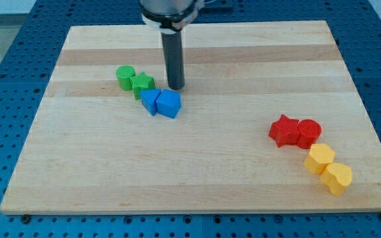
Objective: Slide the green star along with the green circle towards the center left
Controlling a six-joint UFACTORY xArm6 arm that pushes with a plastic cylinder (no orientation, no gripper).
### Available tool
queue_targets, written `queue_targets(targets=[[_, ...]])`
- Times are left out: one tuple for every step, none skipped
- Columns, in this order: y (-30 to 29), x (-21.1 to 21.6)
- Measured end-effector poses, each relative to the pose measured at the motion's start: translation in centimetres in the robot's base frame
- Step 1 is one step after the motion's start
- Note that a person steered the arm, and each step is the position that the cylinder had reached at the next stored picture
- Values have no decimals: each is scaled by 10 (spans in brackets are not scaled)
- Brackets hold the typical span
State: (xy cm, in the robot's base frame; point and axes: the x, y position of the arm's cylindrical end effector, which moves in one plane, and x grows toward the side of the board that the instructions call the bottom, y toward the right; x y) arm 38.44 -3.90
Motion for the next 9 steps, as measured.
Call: queue_targets(targets=[[-23, 19], [-32, 20], [-41, 6], [-67, -2], [-97, -2], [-100, -2], [-103, -2], [-127, -2], [-139, -2]])
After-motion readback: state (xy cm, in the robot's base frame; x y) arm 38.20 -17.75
